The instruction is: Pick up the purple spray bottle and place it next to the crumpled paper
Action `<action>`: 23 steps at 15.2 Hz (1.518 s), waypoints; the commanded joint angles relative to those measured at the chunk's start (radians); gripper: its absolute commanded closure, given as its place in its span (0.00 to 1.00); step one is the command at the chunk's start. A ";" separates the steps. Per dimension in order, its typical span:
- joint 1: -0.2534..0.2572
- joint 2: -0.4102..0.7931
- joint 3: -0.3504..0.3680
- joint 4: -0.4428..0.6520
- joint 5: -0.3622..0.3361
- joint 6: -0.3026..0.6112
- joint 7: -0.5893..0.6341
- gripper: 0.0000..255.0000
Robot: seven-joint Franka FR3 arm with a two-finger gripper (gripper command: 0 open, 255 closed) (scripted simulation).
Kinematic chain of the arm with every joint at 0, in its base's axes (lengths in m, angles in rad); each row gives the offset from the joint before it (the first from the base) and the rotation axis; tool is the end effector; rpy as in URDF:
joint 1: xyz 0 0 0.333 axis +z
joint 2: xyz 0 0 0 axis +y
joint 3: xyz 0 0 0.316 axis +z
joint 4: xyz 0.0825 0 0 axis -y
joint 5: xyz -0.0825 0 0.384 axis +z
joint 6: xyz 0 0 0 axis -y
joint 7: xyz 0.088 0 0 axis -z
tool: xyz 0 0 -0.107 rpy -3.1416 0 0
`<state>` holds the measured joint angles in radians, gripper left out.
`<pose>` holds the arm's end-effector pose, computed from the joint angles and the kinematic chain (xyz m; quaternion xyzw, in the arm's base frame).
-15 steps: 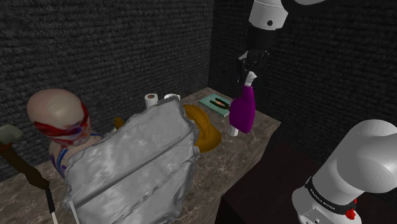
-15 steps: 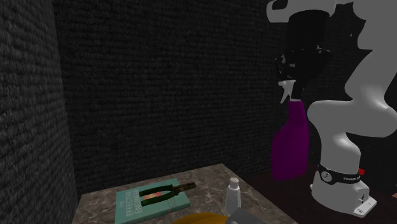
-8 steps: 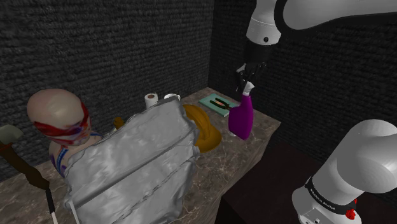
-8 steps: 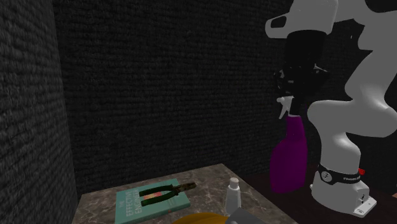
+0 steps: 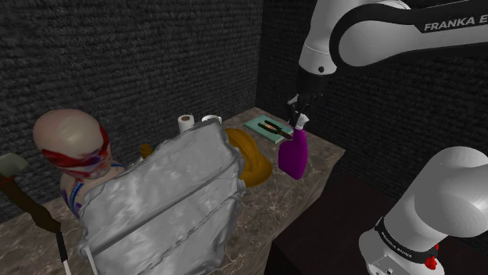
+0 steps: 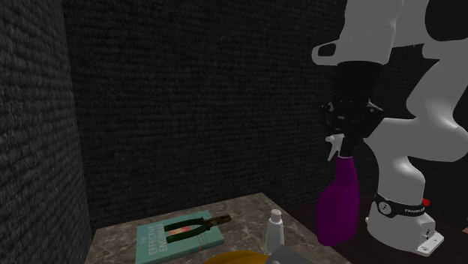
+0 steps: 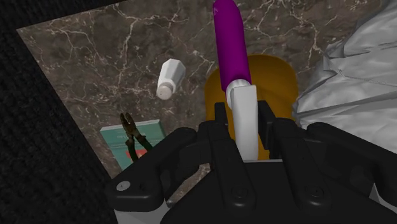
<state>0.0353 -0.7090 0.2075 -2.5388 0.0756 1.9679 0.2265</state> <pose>0.3409 0.0961 0.5082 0.9971 -0.0244 0.0694 0.0173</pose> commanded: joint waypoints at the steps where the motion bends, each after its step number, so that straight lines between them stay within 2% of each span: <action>1: 0.001 0.004 0.004 -0.026 0.002 0.031 0.002 1.00; 13: 0.006 0.049 0.026 -0.165 0.014 0.214 0.011 1.00; 21: 0.006 0.049 0.026 -0.165 0.014 0.214 0.011 1.00; 22: 0.006 0.049 0.026 -0.165 0.014 0.214 0.011 0.00; 23: 0.006 0.049 0.026 -0.165 0.014 0.214 0.011 0.00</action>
<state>0.0410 -0.6604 0.2335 -2.7040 0.0895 2.1819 0.2378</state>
